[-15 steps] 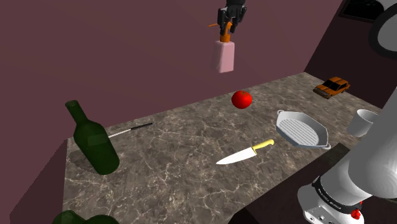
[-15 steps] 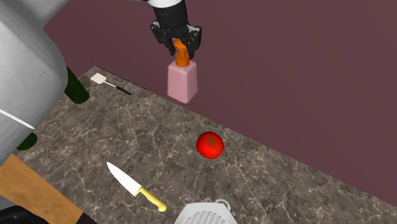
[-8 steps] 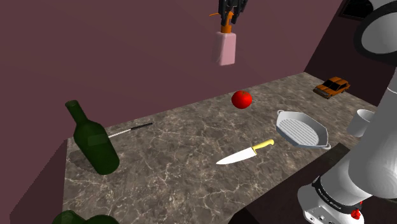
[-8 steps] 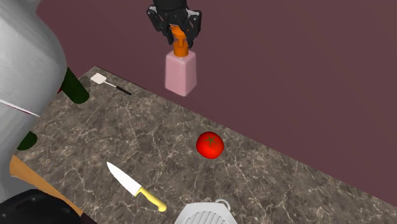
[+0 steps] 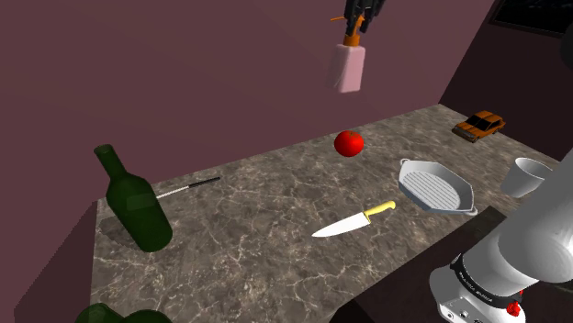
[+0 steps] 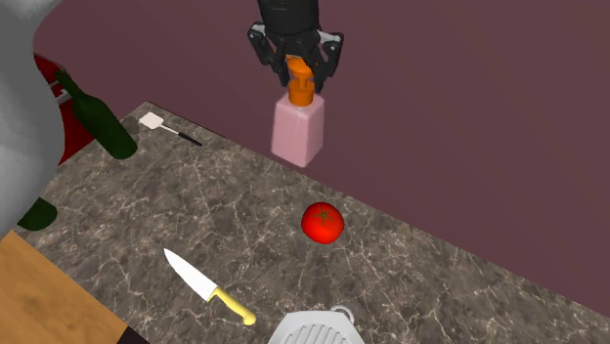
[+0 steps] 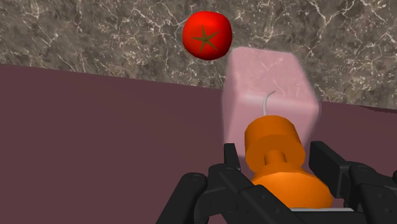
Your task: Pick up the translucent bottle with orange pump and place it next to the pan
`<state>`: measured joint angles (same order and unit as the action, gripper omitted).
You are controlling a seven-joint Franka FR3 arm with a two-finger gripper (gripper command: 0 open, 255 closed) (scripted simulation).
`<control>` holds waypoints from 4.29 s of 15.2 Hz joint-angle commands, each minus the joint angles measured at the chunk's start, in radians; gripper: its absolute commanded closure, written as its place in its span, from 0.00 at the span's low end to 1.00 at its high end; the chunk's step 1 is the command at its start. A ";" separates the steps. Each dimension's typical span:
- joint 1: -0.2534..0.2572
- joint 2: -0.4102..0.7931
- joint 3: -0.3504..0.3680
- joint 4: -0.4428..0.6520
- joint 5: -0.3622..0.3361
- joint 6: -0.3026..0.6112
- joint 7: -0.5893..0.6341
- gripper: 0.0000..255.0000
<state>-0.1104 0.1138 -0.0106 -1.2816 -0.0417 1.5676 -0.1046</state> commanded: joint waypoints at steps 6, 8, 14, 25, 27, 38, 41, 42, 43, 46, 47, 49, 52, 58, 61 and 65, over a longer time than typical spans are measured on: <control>-0.082 -0.130 -0.070 -0.168 0.024 0.042 -0.151 1.00; -0.104 -0.156 -0.093 -0.199 0.029 0.048 -0.195 1.00; -0.167 -0.209 -0.169 -0.257 0.041 0.054 -0.334 1.00; -0.213 -0.259 -0.226 -0.406 0.042 0.153 -0.437 1.00; -0.213 -0.266 -0.225 -0.442 0.040 0.181 -0.436 1.00; -0.215 -0.291 -0.225 -0.617 0.034 0.333 -0.435 1.00; -0.215 -0.293 -0.226 -0.659 0.034 0.373 -0.436 1.00; -0.215 -0.293 -0.226 -0.673 0.034 0.386 -0.436 1.00; -0.215 -0.293 -0.226 -0.686 0.034 0.400 -0.437 1.00; -0.216 -0.291 -0.227 -0.725 0.034 0.440 -0.438 1.00; -0.216 -0.290 -0.227 -0.737 0.034 0.453 -0.438 1.00; -0.216 -0.288 -0.228 -0.762 0.035 0.480 -0.439 1.00; -0.217 -0.282 -0.229 -0.796 0.036 0.520 -0.442 1.00; -0.217 -0.265 -0.232 -0.860 0.041 0.601 -0.447 1.00; -0.217 -0.253 -0.234 -0.889 0.045 0.641 -0.451 1.00; -0.217 -0.235 -0.236 -0.925 0.051 0.695 -0.457 1.00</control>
<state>-0.3271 -0.1264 -0.2460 -2.1979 0.0074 2.2481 -0.5590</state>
